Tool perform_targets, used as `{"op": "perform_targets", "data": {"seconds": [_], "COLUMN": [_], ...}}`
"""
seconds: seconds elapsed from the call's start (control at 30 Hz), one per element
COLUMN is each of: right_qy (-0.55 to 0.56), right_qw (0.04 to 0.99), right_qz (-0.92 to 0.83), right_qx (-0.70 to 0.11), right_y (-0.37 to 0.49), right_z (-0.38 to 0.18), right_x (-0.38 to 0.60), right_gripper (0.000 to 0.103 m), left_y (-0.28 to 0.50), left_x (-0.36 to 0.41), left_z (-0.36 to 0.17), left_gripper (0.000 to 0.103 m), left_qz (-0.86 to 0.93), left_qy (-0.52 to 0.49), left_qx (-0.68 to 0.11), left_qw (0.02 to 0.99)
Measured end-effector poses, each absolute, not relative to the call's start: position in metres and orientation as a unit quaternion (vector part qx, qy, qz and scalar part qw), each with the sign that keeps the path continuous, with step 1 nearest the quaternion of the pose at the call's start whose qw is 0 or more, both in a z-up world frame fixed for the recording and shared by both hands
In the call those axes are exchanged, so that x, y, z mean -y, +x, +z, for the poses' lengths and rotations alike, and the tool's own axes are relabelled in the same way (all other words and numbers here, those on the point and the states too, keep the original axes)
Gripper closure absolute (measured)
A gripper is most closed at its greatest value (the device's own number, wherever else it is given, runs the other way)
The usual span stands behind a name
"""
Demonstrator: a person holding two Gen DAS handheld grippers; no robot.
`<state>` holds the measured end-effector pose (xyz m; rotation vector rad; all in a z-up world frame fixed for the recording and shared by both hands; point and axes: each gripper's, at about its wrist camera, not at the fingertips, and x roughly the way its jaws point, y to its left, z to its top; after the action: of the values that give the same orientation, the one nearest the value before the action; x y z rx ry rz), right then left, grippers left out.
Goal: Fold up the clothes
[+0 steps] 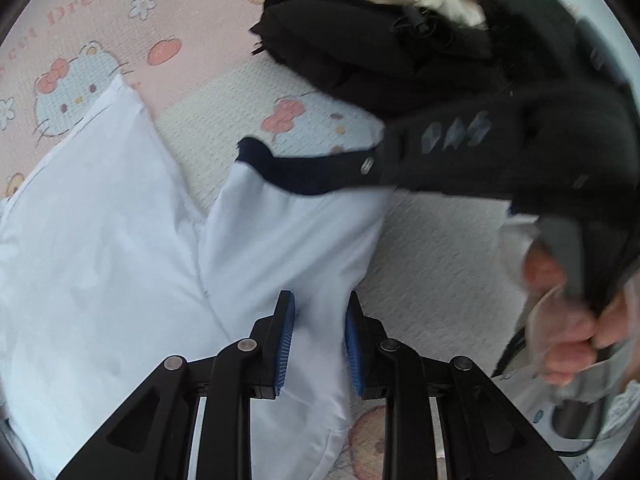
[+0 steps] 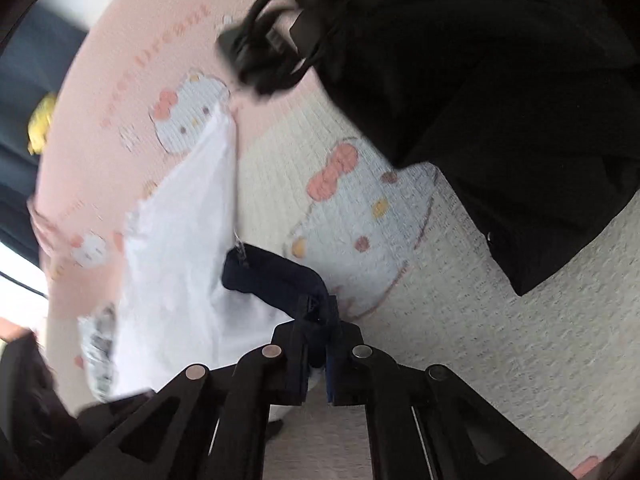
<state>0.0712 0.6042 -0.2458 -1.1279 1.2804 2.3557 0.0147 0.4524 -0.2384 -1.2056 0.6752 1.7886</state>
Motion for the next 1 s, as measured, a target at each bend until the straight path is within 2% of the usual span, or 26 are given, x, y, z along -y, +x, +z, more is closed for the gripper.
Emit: {"op": "perform_targets", "data": {"seconds": [0.1,0.3,0.47,0.5,0.57,0.6,0.63,0.83,1.0], "right_qy": [-0.360,-0.321,-0.336,-0.339,-0.342,-0.342,-0.343,-0.314,-0.305], "right_qw": [0.105,0.100,0.112,0.106,0.092,0.087,0.082,0.032,0.027], "right_qz": [0.794,0.761,0.752,0.746,0.734,0.729,0.723,0.667,0.682], "right_qx": [-0.479,-0.555,-0.555,-0.563,-0.579,-0.587,-0.594,-0.675,-0.664], "right_y": [0.082,0.098,0.104,0.106,0.111,0.113,0.116,0.129,0.119], "right_z": [-0.246,-0.252,-0.251,-0.252,-0.257,-0.259,-0.262,-0.283,-0.282], "right_x": [-0.615,-0.631,-0.629,-0.629,-0.628,-0.627,-0.626,-0.611,-0.604], "right_gripper": [0.100,0.100,0.097,0.094,0.067,0.044,0.038,0.038,0.038], "left_y": [0.010,0.015,0.028,0.032,0.035,0.034,0.034,0.011,-0.011], "left_x": [-0.450,-0.458,-0.465,-0.465,-0.464,-0.462,-0.461,-0.448,-0.425], "left_z": [-0.245,-0.242,-0.243,-0.243,-0.243,-0.242,-0.242,-0.236,-0.226], "left_gripper": [0.081,0.081,0.081,0.081,0.081,0.082,0.082,0.087,0.087], "left_qz": [0.706,0.711,0.727,0.733,0.739,0.739,0.739,0.729,0.723], "left_qy": [-0.511,-0.506,-0.468,-0.454,-0.446,-0.450,-0.455,-0.508,-0.544], "left_qx": [-0.253,-0.260,-0.297,-0.304,-0.306,-0.301,-0.296,-0.237,-0.176], "left_qw": [0.421,0.413,0.406,0.405,0.403,0.401,0.399,0.392,0.387]}}
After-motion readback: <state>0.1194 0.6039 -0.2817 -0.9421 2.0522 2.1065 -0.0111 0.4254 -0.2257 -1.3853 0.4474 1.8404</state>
